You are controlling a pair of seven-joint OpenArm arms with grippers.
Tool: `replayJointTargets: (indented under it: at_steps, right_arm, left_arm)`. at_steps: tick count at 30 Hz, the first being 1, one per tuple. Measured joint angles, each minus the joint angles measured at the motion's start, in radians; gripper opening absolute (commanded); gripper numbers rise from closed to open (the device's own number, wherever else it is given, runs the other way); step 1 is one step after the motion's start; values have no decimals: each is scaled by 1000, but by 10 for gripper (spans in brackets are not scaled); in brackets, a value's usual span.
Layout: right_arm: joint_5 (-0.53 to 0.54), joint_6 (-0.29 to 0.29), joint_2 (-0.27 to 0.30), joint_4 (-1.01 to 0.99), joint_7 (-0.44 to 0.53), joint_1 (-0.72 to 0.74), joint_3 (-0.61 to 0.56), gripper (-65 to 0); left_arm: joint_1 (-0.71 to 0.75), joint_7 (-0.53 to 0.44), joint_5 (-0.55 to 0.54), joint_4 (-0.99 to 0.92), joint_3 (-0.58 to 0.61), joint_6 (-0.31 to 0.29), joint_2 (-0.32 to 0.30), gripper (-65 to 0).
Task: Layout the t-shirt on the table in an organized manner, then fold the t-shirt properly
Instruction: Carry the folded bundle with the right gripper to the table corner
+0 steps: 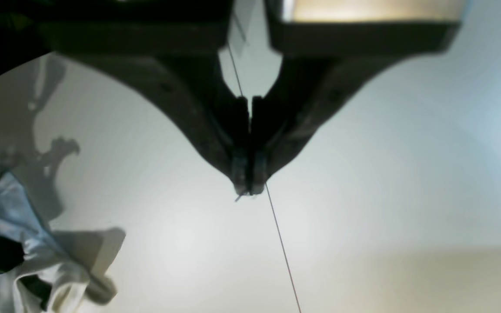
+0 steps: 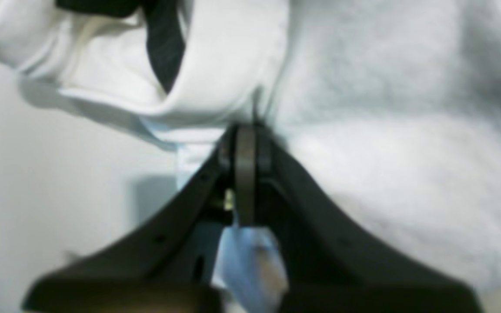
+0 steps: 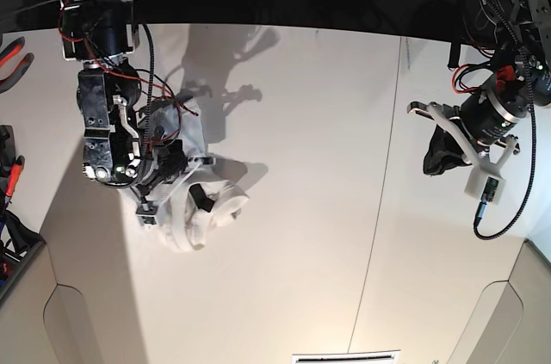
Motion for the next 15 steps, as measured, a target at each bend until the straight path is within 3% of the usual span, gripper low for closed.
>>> replayJointTargets:
  at_steps: [4, 11, 15]
  right_arm:
    - [29, 5, -59, -5, 79, -14, 229, -650]
    - [60, 1, -34, -10, 148, -14, 530, -650]
    - [112, 1, -34, -10, 167, -14, 635, -650]
  left_arm:
    - [0, 0, -1, 0, 0, 0, 0, -650]
    - [0, 0, -45, 0, 0, 0, 0, -650]
    - [0, 0, -66, 0, 0, 0, 0, -650]
